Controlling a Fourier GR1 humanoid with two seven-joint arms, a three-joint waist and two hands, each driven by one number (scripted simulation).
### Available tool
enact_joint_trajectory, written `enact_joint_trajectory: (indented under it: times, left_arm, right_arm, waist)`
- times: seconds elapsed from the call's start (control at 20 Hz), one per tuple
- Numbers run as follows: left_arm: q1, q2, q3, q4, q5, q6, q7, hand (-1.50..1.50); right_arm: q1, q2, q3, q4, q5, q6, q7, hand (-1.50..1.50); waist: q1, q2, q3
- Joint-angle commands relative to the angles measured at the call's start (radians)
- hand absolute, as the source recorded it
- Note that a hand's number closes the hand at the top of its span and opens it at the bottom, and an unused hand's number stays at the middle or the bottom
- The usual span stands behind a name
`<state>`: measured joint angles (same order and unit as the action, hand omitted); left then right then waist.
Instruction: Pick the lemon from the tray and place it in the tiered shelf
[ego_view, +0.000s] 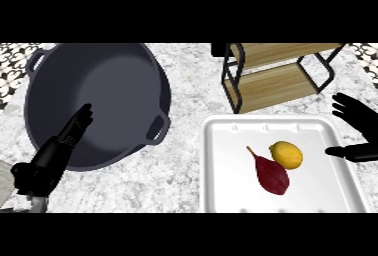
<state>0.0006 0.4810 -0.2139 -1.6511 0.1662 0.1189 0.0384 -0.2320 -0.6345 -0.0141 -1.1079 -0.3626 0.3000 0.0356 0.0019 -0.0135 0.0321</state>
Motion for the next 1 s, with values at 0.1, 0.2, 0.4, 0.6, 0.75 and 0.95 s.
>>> enact_joint_trajectory:
  times: [0.1,0.2,0.4,0.6,0.75,0.95]
  left_arm:
    - [0.014,-0.062,-0.065,0.115,-0.007,-0.006,0.073,0.00]
    - [0.062,-0.078,-0.079,0.119,-0.023,0.001,0.036,0.00]
    - [0.063,-0.050,-0.059,0.063,-0.013,-0.014,0.073,0.00]
    - [0.047,-0.068,-0.067,0.079,-0.028,-0.007,0.095,0.00]
    - [0.032,-0.082,-0.051,0.105,-0.024,-0.010,0.089,0.00]
    - [0.034,-0.118,-0.076,0.130,-0.060,-0.005,0.060,0.00]
  right_arm:
    - [-0.120,-0.090,0.047,-0.013,-0.056,0.225,0.127,-1.50]
    - [-0.123,-0.118,0.102,-0.052,-0.029,0.267,0.191,-1.50]
    - [-0.186,-0.257,0.225,-0.144,0.219,0.270,0.224,-1.50]
    - [-0.270,-0.235,0.341,-0.221,0.380,0.203,0.356,-1.50]
    - [-0.309,-0.200,0.382,-0.222,0.438,0.191,0.431,-1.50]
    - [-0.351,-0.065,0.422,-0.224,0.423,0.188,0.539,-1.50]
  waist:
    - [0.001,0.025,-0.034]
    - [0.000,0.022,-0.038]
    - [0.009,0.021,-0.039]
    - [0.008,0.024,-0.038]
    - [0.003,0.024,-0.036]
    - [0.002,0.023,-0.035]
